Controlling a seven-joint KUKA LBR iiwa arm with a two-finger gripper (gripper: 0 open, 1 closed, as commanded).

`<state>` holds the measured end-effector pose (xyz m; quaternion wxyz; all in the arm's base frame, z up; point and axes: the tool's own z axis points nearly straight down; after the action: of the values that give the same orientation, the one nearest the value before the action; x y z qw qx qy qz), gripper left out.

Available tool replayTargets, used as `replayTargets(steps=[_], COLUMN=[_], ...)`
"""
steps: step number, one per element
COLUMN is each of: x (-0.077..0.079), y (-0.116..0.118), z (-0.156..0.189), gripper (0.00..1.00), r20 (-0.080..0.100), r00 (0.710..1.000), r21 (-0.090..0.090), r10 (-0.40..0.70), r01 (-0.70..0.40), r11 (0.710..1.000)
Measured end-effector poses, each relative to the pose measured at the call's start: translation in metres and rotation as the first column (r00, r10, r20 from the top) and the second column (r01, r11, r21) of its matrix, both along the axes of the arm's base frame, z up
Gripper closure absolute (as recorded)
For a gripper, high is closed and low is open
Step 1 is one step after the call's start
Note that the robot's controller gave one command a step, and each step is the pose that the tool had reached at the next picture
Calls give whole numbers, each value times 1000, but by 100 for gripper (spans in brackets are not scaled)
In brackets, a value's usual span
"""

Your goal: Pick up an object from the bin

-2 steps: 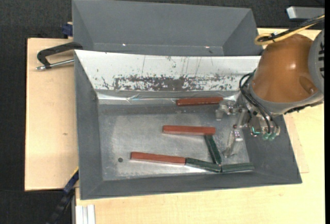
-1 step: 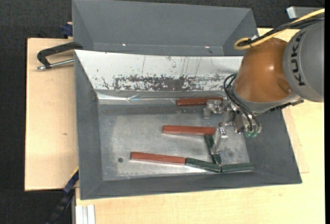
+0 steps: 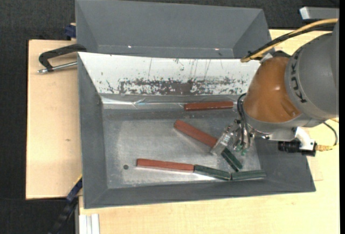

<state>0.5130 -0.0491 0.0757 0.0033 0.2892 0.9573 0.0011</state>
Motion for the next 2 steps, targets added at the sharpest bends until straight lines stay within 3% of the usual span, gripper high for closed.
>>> replayTargets(steps=[1,2], x=[0,1], y=[0,12], z=[0,92], gripper=[100,0], r20=[0,-7], r00=[1000,999], r21=[0,0], r10=[0,-37], r01=[0,37], r11=[1000,999])
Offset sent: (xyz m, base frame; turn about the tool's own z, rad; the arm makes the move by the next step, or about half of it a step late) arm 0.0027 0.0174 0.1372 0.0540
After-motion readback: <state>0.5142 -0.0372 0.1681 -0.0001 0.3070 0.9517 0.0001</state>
